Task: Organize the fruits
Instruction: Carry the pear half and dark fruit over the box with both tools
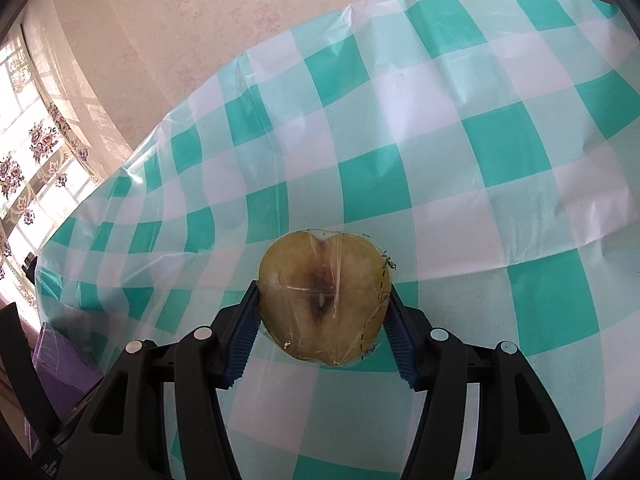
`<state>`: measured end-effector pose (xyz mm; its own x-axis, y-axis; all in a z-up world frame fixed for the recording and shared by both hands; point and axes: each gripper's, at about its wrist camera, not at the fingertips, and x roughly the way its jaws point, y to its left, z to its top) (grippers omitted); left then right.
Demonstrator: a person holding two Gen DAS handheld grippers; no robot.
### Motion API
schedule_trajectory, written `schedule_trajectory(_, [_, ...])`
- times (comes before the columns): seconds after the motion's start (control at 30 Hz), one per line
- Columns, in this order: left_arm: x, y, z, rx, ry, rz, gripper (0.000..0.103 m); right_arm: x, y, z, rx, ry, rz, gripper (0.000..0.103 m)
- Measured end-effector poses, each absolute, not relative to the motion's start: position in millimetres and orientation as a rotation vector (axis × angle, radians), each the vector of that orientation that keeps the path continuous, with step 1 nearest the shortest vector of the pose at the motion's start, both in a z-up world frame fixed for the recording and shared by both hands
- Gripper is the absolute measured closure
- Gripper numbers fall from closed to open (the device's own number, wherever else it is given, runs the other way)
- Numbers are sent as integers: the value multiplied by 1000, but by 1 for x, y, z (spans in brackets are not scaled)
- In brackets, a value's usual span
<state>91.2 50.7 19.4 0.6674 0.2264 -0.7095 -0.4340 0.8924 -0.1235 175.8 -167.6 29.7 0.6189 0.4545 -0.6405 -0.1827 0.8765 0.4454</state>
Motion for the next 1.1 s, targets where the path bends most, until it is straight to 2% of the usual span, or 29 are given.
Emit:
schedule_trajectory(0.53, [7, 26, 18, -264, 787, 260, 66, 61, -161, 33, 311, 872, 374, 46])
schedule_trajectory(1.1, [-80, 13, 27, -187, 726, 110, 66, -43, -159, 38, 243, 887, 400, 46])
